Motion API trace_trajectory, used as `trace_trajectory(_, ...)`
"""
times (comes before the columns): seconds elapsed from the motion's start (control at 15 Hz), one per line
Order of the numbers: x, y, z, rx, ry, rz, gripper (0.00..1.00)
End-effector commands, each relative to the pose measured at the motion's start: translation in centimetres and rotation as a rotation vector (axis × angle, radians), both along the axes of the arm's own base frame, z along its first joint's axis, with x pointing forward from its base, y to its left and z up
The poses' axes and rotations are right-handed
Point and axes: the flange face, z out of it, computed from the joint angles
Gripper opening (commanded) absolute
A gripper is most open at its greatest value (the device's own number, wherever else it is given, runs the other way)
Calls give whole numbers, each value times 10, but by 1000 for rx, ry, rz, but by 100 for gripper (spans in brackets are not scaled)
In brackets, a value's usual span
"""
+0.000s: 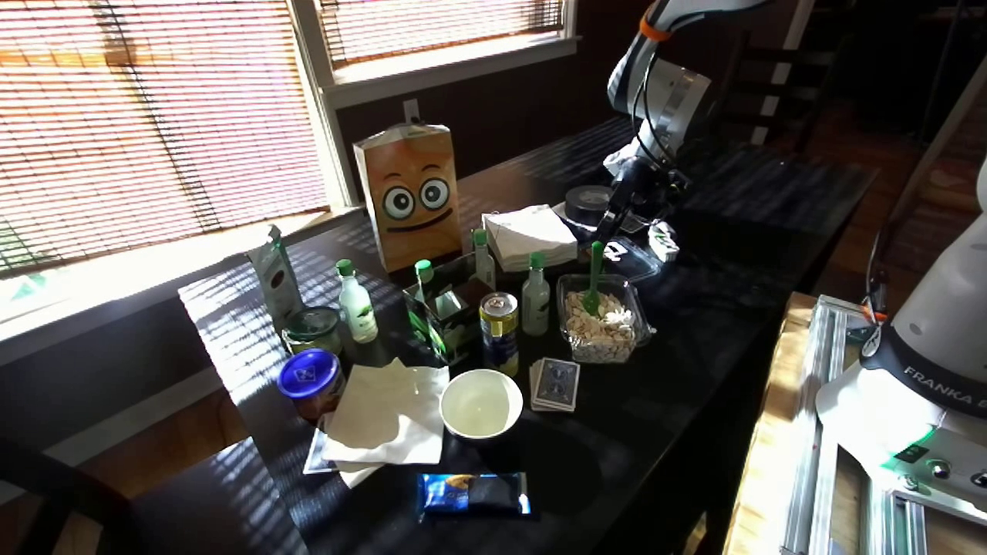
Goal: Transfer a spoonful of contents from the right bowl to the left bowl
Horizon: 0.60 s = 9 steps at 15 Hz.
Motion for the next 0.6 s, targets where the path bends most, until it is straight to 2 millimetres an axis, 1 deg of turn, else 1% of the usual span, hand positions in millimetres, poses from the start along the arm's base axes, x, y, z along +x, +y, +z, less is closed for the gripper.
trace_trajectory(0.0,6,-4,-9,42,5,44,97)
trace_trajectory(0.07,7,-3,-11,48,10,46,97)
trace_trajectory(0.2,7,-3,-12,53,19,48,92)
trace_trajectory(0.27,7,-3,-12,54,19,50,88)
trace_trajectory(0.33,8,-3,-13,55,20,52,87)
trace_trajectory(0.4,9,-3,-14,55,21,52,82)
trace_trajectory(0.53,8,-3,-15,55,22,53,82)
